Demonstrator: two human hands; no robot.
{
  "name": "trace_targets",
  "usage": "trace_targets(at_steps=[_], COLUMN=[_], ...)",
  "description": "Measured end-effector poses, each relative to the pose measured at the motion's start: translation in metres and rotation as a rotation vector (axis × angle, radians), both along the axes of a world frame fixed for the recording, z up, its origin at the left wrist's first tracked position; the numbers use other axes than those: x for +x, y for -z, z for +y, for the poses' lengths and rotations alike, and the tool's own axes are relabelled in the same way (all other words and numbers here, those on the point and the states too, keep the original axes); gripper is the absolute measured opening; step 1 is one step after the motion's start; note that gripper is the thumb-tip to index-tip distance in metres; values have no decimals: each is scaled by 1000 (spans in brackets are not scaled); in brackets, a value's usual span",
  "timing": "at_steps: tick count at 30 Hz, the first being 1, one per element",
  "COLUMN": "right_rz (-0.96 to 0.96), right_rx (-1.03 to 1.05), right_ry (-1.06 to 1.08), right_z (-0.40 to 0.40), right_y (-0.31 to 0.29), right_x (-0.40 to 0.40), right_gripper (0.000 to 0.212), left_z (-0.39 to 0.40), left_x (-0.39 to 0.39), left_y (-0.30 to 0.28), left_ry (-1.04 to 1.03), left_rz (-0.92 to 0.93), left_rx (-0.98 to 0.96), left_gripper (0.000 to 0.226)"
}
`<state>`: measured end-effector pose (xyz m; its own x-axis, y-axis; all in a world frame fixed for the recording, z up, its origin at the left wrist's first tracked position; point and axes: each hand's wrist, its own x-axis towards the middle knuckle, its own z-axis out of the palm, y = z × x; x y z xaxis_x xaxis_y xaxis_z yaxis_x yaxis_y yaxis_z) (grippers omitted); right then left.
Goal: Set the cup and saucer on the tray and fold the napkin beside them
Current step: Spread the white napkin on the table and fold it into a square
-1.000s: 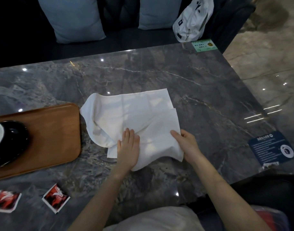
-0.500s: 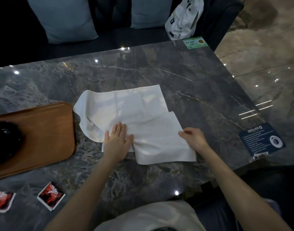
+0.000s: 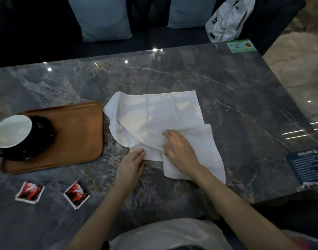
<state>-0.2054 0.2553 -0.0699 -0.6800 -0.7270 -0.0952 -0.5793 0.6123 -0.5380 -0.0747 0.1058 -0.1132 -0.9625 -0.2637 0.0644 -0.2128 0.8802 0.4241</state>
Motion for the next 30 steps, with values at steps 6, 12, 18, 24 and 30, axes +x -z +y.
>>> trace_targets(at_steps=[6, 12, 18, 24, 30], right_rz=[-176, -206, -214, -146, -10], right_rx=[228, 229, 241, 291, 324], right_ry=[-54, -32, -35, -29, -28], right_z=[-16, -15, -15, -17, -15], right_y=[19, 21, 22, 29, 40], right_x=[-6, -14, -19, -10, -2], right_gripper=[55, 53, 53, 59, 67], left_z=[-4, -17, -29, -38, -29], left_x=[-7, -11, 34, 91, 116], left_y=[-3, -11, -49, -60, -40], left_ry=[56, 126, 12, 11, 67], left_rz=[-29, -58, 66, -14, -126], left_rx=[-43, -90, -125, -141, -132], left_gripper=[33, 19, 52, 44, 35])
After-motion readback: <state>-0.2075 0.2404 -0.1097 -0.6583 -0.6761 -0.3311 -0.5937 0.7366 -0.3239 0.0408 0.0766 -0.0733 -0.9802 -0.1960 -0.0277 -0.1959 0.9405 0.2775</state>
